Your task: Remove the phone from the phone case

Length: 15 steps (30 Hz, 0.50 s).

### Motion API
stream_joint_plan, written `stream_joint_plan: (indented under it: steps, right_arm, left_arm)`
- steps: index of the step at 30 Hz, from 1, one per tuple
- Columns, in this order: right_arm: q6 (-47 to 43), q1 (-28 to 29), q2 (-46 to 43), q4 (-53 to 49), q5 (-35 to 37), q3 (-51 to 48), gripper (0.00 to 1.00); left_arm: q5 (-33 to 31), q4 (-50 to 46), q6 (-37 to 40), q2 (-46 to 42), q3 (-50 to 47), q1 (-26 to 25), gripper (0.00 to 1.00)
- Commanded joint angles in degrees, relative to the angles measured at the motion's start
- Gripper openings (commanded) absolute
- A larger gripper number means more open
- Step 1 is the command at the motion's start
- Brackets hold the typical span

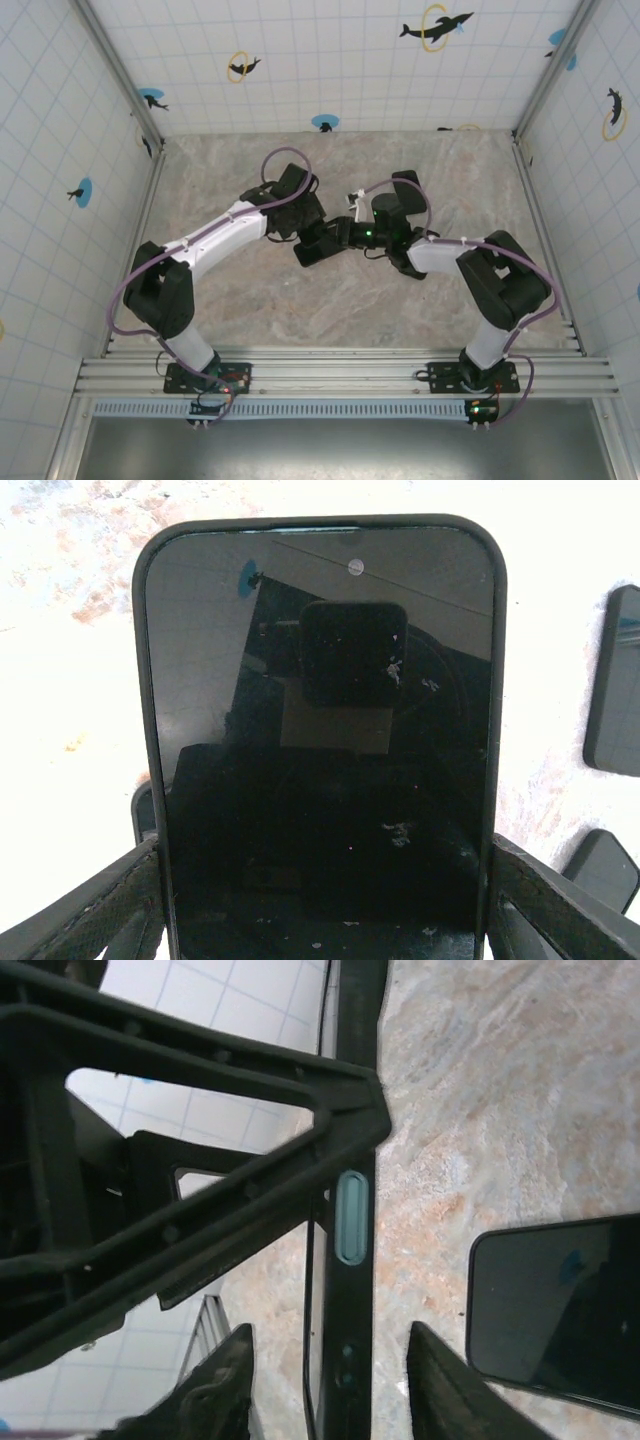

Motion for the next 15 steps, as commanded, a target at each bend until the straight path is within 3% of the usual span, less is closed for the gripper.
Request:
stream_joint_plan:
  steps: [1, 5, 10, 15]
  right_arm:
    - [2.74, 0.33, 1.23, 4.70, -0.07, 2.52, 0.33]
    - [3.91, 0.31, 1.57, 5.29, -0.43, 2.81, 0.18]
    - [5.18, -0.04, 1.31, 6.46, -0.85, 2.60, 0.10]
    - [6.36, -0.84, 0.63, 7.21, -1.20, 2.58, 0.07]
  left_arm:
    - [0.38, 2.48, 1.05, -1.81, 0.56, -0.61, 0.67]
    - [0.95, 3.44, 1.12, -1.55, 1.00, -0.87, 0.67]
    - [0.87, 3.57, 1.29, -1.69, 1.02, -0.96, 0.68]
    - [-0.01, 4.32, 2.90, -2.78, 0.71, -1.00, 0.93]
